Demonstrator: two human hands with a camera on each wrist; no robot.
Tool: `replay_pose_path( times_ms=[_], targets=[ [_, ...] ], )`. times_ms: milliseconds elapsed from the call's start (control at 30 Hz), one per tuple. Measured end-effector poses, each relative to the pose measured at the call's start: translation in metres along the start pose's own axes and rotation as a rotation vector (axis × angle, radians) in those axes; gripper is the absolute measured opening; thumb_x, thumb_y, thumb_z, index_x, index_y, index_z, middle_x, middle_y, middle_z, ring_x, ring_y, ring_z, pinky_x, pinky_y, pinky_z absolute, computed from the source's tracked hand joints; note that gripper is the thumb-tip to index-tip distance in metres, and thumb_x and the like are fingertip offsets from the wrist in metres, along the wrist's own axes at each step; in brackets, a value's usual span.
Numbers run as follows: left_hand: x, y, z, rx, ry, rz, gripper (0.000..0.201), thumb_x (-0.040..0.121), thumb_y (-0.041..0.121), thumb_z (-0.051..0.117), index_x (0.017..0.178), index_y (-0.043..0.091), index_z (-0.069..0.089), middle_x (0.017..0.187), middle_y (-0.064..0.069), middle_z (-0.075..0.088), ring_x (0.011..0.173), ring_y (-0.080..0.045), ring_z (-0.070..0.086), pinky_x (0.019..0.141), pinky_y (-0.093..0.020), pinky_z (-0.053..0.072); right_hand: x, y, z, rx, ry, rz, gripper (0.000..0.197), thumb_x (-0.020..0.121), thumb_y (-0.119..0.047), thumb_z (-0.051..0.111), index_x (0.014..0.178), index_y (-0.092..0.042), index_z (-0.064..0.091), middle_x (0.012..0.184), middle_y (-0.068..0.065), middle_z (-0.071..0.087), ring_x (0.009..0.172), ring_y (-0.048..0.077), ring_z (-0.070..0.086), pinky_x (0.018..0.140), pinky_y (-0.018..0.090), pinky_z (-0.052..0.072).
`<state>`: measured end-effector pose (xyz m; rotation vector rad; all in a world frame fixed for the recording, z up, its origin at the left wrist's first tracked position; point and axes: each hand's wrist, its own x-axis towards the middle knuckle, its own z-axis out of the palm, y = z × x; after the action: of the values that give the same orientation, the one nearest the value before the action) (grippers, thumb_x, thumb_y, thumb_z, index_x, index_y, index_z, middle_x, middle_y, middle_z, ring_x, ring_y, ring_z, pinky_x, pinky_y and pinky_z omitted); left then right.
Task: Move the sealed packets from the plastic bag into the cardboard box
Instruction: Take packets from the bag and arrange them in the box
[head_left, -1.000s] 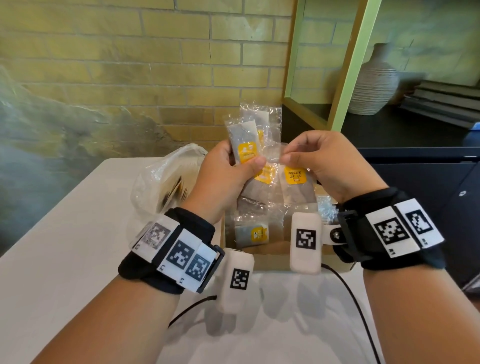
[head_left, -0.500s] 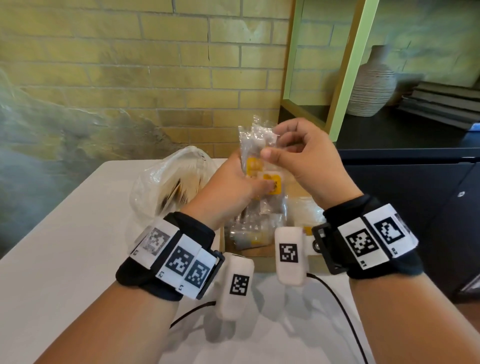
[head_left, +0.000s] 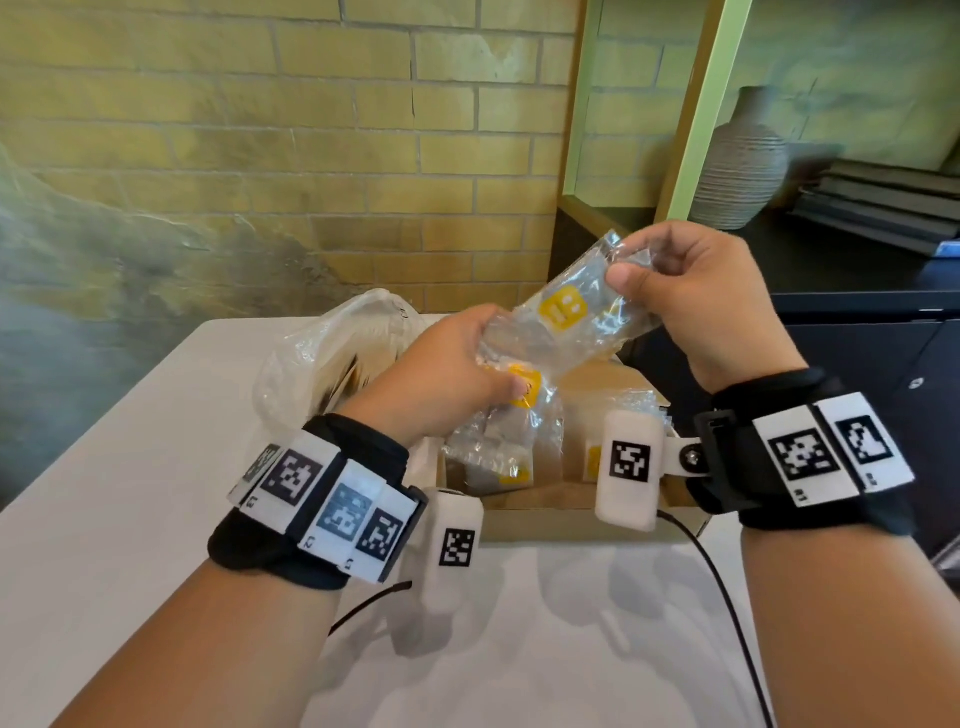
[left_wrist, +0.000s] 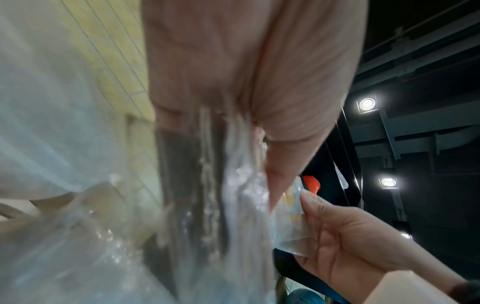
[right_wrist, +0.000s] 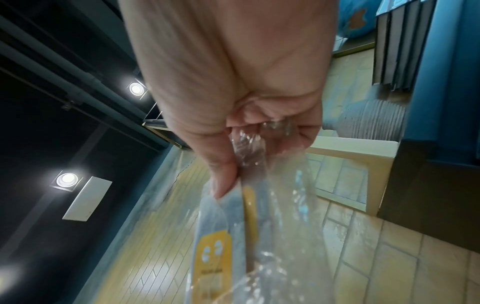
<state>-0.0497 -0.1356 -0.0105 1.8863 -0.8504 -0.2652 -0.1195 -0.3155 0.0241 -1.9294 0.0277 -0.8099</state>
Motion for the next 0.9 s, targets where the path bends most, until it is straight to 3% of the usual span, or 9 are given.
replay_pose_path(
  times_ms=[100,200,333,467,533,633,700,767,900],
  targets=[
    [0.001,-0.001,-0.004,-0.056,0.081,-0.012,0.036,0.081,0.010,0.068,0.112,0.026,0.058,0.105,0.008,0.068,0.089,-0.011,0.067,0.075,-0.027,0.055,0.000,0.002,0.002,0.077,0.045,0.025,0.019,0.084,-0.005,0.064,0.080,-0.023,0.061,0.090,0.025,0.066,0.081,0.036,0.060,0.076,0.048,0.053],
    [0.002,-0.001,-0.006,-0.101,0.139,-0.008,0.028,0.082,0.011,0.068,0.101,0.028,0.059,0.101,0.006,0.067,0.076,-0.012,0.066,0.057,-0.018,0.048,0.001,0.004,0.005,0.117,0.084,0.046,0.018,0.086,-0.005,0.061,0.082,-0.022,0.060,0.085,0.017,0.063,0.079,0.031,0.058,0.076,0.047,0.053],
    [0.003,0.000,-0.008,-0.265,0.238,-0.010,0.028,0.082,0.003,0.065,0.088,0.029,0.058,0.099,-0.003,0.065,0.063,-0.013,0.060,0.044,-0.017,0.045,0.002,0.008,0.003,0.149,0.034,0.104,0.018,0.090,-0.005,0.056,0.089,-0.022,0.058,0.089,0.010,0.065,0.076,0.020,0.062,0.070,0.035,0.053],
    [0.004,-0.001,-0.011,-0.338,0.282,-0.013,0.030,0.081,-0.001,0.065,0.089,0.027,0.060,0.100,-0.012,0.066,0.069,-0.021,0.060,0.053,-0.027,0.047,0.001,0.008,0.002,0.148,-0.004,0.097,0.022,0.090,-0.002,0.053,0.089,-0.024,0.057,0.089,0.005,0.065,0.076,0.022,0.060,0.064,0.030,0.050],
    [0.004,0.000,-0.012,-0.348,0.260,-0.024,0.030,0.082,-0.002,0.063,0.091,0.026,0.059,0.091,-0.006,0.066,0.058,-0.012,0.061,0.044,-0.020,0.045,0.001,0.007,0.000,0.148,-0.010,0.079,0.024,0.091,-0.001,0.051,0.089,-0.024,0.056,0.087,0.002,0.066,0.076,0.018,0.064,0.065,0.029,0.052],
    [0.002,0.001,-0.012,-0.324,0.210,-0.037,0.030,0.084,0.000,0.063,0.093,0.028,0.058,0.083,0.001,0.063,0.049,-0.005,0.058,0.036,-0.013,0.038,0.001,0.007,-0.005,0.113,-0.041,0.061,0.026,0.092,0.000,0.048,0.089,-0.025,0.054,0.088,0.001,0.067,0.085,0.023,0.066,0.073,0.037,0.054],
    [0.002,0.001,-0.011,-0.311,0.191,-0.037,0.032,0.084,0.002,0.064,0.093,0.032,0.058,0.092,0.000,0.062,0.055,-0.008,0.059,0.041,-0.016,0.042,0.001,0.007,-0.007,0.117,-0.041,0.051,0.026,0.093,0.000,0.047,0.089,-0.025,0.054,0.087,-0.002,0.067,0.083,0.016,0.069,0.070,0.031,0.056],
    [0.002,0.002,-0.011,-0.299,0.175,-0.039,0.034,0.084,0.003,0.064,0.094,0.035,0.058,0.100,-0.001,0.062,0.059,-0.011,0.059,0.047,-0.023,0.046,0.002,0.008,-0.009,0.146,0.002,0.044,0.026,0.093,0.001,0.047,0.089,-0.024,0.054,0.083,-0.004,0.067,0.074,0.007,0.068,0.059,0.021,0.054],
    [0.001,0.002,-0.012,-0.338,0.145,-0.057,0.035,0.085,0.003,0.062,0.094,0.036,0.057,0.097,0.004,0.060,0.061,-0.013,0.059,0.043,-0.023,0.047,0.006,0.010,-0.012,0.251,0.127,0.060,0.025,0.092,0.003,0.046,0.089,-0.021,0.053,0.082,-0.003,0.062,0.069,0.008,0.062,0.057,0.019,0.051]
  ],
)
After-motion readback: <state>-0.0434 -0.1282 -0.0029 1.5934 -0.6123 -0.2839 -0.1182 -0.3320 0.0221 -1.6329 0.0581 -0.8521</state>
